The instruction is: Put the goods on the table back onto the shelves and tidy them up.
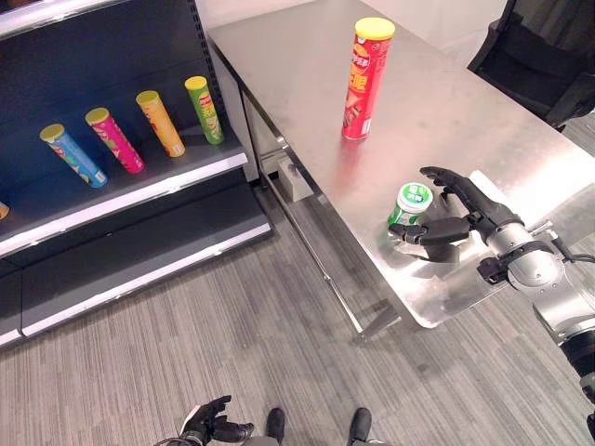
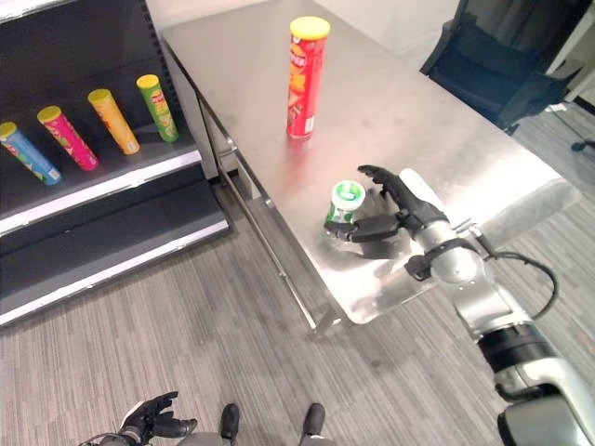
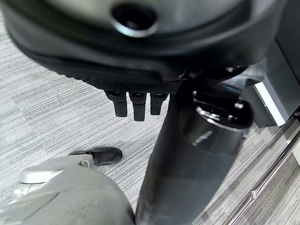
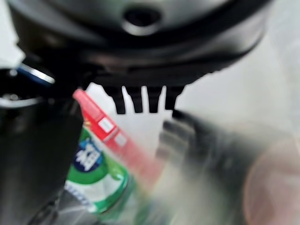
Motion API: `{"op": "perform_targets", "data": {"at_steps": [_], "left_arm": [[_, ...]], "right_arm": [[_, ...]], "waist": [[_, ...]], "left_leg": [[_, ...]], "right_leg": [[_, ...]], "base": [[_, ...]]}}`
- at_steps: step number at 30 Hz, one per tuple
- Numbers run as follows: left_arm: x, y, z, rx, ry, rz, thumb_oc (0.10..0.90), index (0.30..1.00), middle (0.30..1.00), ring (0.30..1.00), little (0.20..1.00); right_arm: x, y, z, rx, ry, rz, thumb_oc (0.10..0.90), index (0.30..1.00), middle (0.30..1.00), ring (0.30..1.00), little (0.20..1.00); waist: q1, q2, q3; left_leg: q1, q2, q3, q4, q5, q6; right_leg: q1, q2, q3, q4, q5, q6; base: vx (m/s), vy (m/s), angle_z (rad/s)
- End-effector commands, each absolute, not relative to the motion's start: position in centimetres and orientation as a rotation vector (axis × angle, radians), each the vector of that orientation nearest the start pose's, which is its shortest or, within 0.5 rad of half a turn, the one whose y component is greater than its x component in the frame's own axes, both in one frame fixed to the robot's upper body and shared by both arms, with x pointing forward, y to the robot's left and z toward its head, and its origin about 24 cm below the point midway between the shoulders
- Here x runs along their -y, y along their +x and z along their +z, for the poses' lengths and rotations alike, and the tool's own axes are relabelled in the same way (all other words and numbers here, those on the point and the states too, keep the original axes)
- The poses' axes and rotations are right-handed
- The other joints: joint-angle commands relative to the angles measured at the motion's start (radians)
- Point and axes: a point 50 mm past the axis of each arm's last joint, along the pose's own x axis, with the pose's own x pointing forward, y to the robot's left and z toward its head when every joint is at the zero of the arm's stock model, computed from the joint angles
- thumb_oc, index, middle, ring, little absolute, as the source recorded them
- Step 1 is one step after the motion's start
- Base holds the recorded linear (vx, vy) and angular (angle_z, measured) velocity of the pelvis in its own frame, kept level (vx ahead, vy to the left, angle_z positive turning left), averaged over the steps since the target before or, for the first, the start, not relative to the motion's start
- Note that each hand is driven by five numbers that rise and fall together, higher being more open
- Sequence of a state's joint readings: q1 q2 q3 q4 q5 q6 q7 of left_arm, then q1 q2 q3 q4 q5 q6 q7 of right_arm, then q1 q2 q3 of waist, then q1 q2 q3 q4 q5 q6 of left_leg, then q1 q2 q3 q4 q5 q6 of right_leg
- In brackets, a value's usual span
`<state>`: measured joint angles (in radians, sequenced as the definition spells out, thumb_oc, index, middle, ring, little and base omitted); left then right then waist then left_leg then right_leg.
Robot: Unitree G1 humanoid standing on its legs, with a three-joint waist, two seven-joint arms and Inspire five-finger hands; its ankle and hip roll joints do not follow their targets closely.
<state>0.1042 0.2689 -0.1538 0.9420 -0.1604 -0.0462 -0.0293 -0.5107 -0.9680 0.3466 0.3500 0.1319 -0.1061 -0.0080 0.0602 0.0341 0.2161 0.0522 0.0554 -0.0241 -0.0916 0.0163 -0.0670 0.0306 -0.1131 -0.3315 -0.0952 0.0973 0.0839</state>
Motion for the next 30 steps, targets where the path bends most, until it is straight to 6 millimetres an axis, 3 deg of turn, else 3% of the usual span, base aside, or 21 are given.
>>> {"op": "perform_targets", "data": {"at_steps": [1, 2, 3, 5, 18, 23, 24, 28, 30], "left_arm": [[-23.7, 11.5, -14.2, -0.998, 0.217, 0.022, 0.8, 0.9, 0.9, 0.9, 0.9], [-23.7, 11.5, -14.2, -0.997, 0.217, 0.022, 0.8, 0.9, 0.9, 0.9, 0.9], [-23.6, 11.5, -14.2, -0.997, 0.218, 0.022, 0.8, 0.9, 0.9, 0.9, 0.9], [-23.6, 11.6, -14.2, -0.995, 0.213, 0.027, 0.8, 0.9, 0.9, 0.9, 0.9], [-23.8, 11.5, -14.2, -0.996, 0.21, 0.044, 0.8, 0.9, 0.9, 0.9, 0.9], [-24.3, 12.0, -13.9, -0.977, 0.199, 0.084, 0.8, 0.9, 0.9, 0.9, 0.9], [-24.5, 12.1, -13.7, -0.964, 0.187, 0.098, 0.8, 0.9, 0.9, 0.9, 0.9], [-25.3, 11.0, -13.8, -0.984, 0.166, 0.114, 0.8, 0.9, 0.9, 0.9, 0.9], [-25.6, 10.3, -14.0, -1.003, 0.16, 0.128, 0.8, 0.9, 0.9, 0.9, 0.9]], "right_arm": [[26.2, 34.1, 20.2, 0.305, -0.865, 0.035, 0.8, 0.9, 0.9, 0.9, 0.9], [26.2, 34.1, 20.2, 0.304, -0.863, 0.031, 0.8, 0.9, 0.9, 0.9, 0.9], [26.3, 34.1, 20.2, 0.302, -0.861, 0.028, 0.762, 0.844, 0.844, 0.844, 0.844], [26.4, 34.1, 20.1, 0.297, -0.857, 0.025, 0.4, 0.3, 0.3, 0.3, 0.3], [26.7, 33.7, 21.1, 0.325, -0.877, 0.006, 0.4, 0.3, 0.3, 0.3, 0.3], [26.7, 30.1, 25.4, 0.551, -0.893, -0.022, 0.4, 0.3, 0.3, 0.3, 0.3], [25.7, 28.6, 27.2, 0.651, -0.876, 0.034, 0.4, 0.3, 0.3, 0.3, 0.3], [22.7, 26.2, 29.5, 0.74, -0.841, 0.308, 0.4, 0.3, 0.3, 0.3, 0.3], [21.8, 25.7, 30.1, 0.771, -0.838, 0.36, 0.4, 0.3, 0.3, 0.3, 0.3]], "waist": [[0.025, -0.052, -0.059], [0.026, -0.053, -0.059], [0.026, -0.054, -0.059], [0.028, -0.055, -0.06], [0.024, -0.068, -0.064], [0.0, -0.079, -0.076], [-0.007, -0.086, -0.082], [0.007, -0.102, -0.088], [0.013, -0.105, -0.088]], "left_leg": [[-0.017, 0.056, 0.081, 0.004, 0.016, -0.067], [-0.017, 0.055, 0.08, 0.004, 0.016, -0.067], [-0.016, 0.056, 0.079, 0.004, 0.015, -0.067], [-0.015, 0.056, 0.077, 0.004, 0.014, -0.068], [-0.004, 0.061, 0.084, 0.004, 0.006, -0.066], [0.012, 0.076, 0.093, 0.004, -0.003, -0.072], [0.017, 0.086, 0.093, 0.004, -0.002, -0.078], [0.011, 0.125, 0.086, 0.004, 0.02, -0.106], [0.008, 0.137, 0.082, 0.004, 0.027, -0.111]], "right_leg": [[0.059, -0.09, 0.007, 0.008, -0.032, 0.107], [0.061, -0.089, 0.005, 0.008, -0.033, 0.107], [0.063, -0.089, 0.003, 0.008, -0.033, 0.108], [0.065, -0.088, 0.0, 0.008, -0.035, 0.107], [0.07, -0.086, 0.002, 0.008, -0.039, 0.107], [0.077, -0.074, 0.01, 0.008, -0.052, 0.102], [0.08, -0.064, 0.012, 0.008, -0.061, 0.097], [0.08, -0.027, 0.008, 0.008, -0.085, 0.082], [0.076, -0.016, 0.008, 0.008, -0.092, 0.076]], "base": [[0.01, -0.009, 0.08], [0.01, -0.007, 0.13], [0.01, -0.001, 0.16], [0.01, 0.001, 0.12], [0.0, 0.0, 0.0], [0.01, -0.046, 0.02], [0.01, -0.116, -0.05], [0.0, -0.19, -0.03], [0.0, -0.141, 0.07]]}}
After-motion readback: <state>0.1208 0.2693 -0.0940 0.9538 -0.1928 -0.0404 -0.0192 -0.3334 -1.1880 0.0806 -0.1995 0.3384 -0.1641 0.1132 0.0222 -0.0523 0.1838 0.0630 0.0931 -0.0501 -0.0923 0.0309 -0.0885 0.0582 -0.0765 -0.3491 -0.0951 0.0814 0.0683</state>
